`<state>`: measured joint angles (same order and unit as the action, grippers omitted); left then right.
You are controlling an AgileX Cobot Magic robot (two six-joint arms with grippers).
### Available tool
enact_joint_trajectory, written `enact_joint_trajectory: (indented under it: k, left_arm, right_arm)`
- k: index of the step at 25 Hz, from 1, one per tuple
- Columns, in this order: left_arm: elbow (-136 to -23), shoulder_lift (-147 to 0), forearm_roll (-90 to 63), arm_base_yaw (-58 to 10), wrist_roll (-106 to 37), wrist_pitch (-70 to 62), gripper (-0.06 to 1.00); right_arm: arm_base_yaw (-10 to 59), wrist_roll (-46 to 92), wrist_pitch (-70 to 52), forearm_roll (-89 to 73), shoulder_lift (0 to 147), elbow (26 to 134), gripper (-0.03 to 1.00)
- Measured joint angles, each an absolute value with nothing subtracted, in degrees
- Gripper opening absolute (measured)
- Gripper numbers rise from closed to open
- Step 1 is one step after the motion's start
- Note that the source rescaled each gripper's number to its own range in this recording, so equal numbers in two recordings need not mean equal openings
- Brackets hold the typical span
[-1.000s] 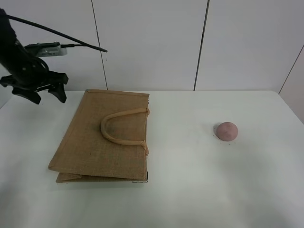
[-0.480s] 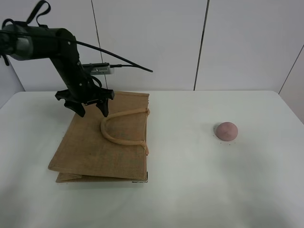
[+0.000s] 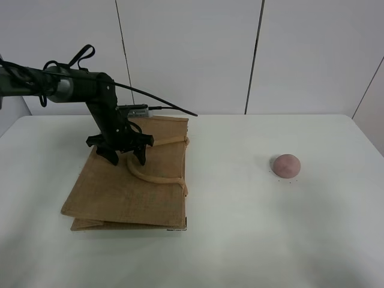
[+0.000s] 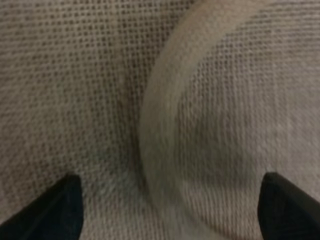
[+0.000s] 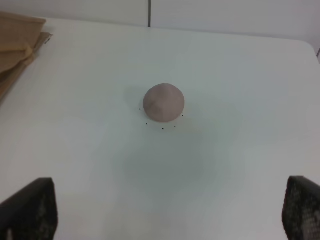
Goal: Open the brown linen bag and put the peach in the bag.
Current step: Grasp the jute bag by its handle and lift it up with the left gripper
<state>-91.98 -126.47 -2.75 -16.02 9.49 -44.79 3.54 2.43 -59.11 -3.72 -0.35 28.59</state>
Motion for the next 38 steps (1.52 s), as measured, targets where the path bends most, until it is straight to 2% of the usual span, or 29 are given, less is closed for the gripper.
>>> enact_joint_trajectory:
  k: [5, 9, 10, 12, 16, 17, 24, 38]
  left_arm:
    - [-92.03, -129.62, -3.17, -16.02, 9.49, -42.58, 0.98]
    - [-92.29, -130.21, -3.12, -16.02, 9.49, -42.57, 0.91]
    - [-92.29, -130.28, -3.01, -16.02, 9.49, -42.57, 0.86]
    - [-92.29, -130.28, -2.87, -15.97, 9.49, -42.51, 0.7]
    - [-92.55, -130.28, -3.55, -15.97, 9.44, -42.24, 0.1]
    - [-92.75, -130.22, -3.59, -15.97, 9.5, -42.47, 0.02]
    - [-99.15, -130.37, -3.46, -15.97, 9.66, -51.18, 0.01]
    - [-118.28, -113.65, -3.34, -15.97, 7.82, -66.41, 0.0]
  right_arm:
    - [3.54, 2.43, -59.11, -3.72, -0.35, 28.59, 1.0]
    - [3.54, 2.43, -59.11, -3.72, -0.35, 28.59, 1.0]
    - [3.54, 2.43, -59.11, -3.72, -0.35, 28.59, 1.0]
    - [3.54, 2.43, -59.11, -3.72, -0.35, 28.59, 1.0]
    - [3.54, 2.43, -59.11, -3.72, -0.35, 28.59, 1.0]
    - [3.54, 2.43, -59.11, -3.72, -0.35, 28.59, 1.0]
    - [3.54, 2.43, -59.11, -3.72, -0.35, 28.59, 1.0]
    - [3.54, 2.43, -59.11, -3.72, -0.35, 28.59, 1.0]
